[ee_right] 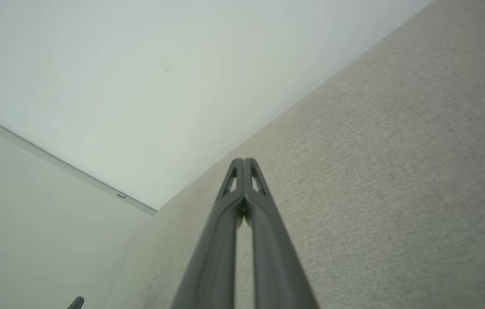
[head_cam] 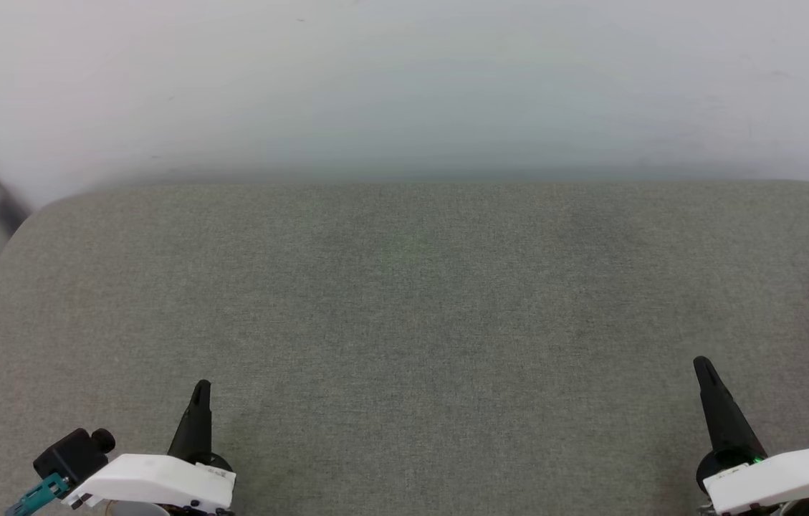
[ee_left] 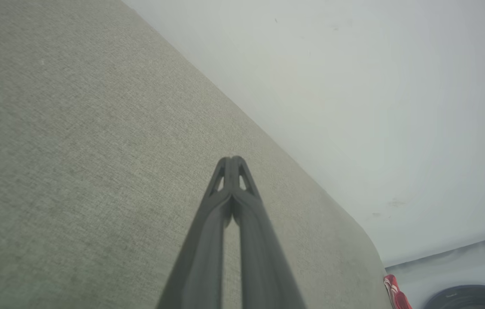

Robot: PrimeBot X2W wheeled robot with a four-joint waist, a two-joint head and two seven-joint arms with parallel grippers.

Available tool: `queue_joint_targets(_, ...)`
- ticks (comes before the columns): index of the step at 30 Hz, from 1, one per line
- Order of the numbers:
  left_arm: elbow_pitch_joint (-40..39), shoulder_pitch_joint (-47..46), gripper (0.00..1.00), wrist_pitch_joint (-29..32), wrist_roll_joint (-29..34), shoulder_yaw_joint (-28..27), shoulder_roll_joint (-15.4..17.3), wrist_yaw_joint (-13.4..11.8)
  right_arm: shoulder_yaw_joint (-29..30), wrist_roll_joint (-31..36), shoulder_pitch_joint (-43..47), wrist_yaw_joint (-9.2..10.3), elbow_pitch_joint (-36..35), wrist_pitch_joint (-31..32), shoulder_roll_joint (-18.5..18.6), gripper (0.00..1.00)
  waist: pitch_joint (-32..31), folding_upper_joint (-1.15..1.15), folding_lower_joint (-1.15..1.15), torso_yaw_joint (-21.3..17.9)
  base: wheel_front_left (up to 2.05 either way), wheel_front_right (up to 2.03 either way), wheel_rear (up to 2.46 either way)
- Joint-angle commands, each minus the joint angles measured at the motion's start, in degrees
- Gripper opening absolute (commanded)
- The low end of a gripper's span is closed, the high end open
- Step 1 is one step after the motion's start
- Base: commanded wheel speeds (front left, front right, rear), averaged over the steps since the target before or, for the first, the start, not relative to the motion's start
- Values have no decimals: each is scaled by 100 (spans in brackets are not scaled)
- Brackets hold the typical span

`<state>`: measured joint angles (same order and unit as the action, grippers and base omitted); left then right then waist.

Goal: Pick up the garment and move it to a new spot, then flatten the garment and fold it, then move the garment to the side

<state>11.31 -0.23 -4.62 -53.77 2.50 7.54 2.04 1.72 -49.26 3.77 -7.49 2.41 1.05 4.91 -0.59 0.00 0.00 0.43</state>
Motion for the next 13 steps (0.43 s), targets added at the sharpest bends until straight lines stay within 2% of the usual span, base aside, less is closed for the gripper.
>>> queue_joint_targets(1,-43,-148,0,48,-175,-69,-2,50,18,-215,-157,-1,-5,18,40,0,1,0,0,-1,0,0,0)
queue_joint_targets(13,19,-246,0,259,-904,-238,-94,152,54,-1076,-335,-1,223,80,34,0,13,0,0,-7,0,0,0)
